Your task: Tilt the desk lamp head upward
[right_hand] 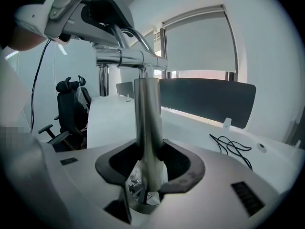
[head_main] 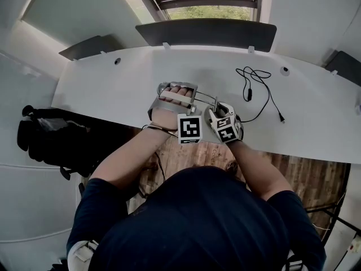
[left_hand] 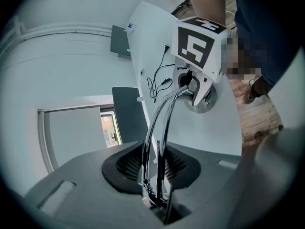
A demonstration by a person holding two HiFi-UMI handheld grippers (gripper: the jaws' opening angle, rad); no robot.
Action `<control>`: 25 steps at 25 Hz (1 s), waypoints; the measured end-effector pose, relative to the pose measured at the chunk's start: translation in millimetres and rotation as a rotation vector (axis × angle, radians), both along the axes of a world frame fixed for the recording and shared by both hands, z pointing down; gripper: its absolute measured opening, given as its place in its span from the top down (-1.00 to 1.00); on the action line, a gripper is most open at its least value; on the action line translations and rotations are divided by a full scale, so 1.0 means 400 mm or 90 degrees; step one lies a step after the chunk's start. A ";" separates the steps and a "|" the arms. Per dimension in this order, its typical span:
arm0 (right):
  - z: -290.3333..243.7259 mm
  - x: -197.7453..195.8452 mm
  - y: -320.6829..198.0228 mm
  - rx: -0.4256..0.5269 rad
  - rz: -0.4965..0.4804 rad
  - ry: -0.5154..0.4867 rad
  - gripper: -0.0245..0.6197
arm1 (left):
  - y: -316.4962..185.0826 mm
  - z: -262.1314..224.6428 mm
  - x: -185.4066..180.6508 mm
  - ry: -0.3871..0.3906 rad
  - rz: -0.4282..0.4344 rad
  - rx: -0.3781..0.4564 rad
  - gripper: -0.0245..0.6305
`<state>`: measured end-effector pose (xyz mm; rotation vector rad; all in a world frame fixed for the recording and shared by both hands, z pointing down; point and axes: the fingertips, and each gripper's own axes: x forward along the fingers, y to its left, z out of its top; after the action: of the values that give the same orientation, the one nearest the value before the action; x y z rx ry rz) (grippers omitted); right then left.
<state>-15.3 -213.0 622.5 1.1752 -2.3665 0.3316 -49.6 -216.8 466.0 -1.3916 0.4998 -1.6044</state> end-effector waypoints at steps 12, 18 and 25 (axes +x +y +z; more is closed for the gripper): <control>0.001 -0.006 0.010 -0.003 0.001 0.017 0.43 | 0.019 -0.010 0.015 -0.069 0.017 0.002 0.67; 0.001 -0.008 0.015 0.001 -0.026 0.031 0.41 | 0.012 -0.023 0.017 -0.058 0.024 0.030 0.54; -0.045 0.012 0.049 0.016 -0.024 0.016 0.30 | 0.050 -0.056 0.009 -0.031 0.050 0.042 0.46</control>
<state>-10.4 -193.3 604.6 1.1379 -2.3742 0.2747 -45.8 -196.8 443.4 -1.3047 0.4598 -1.5407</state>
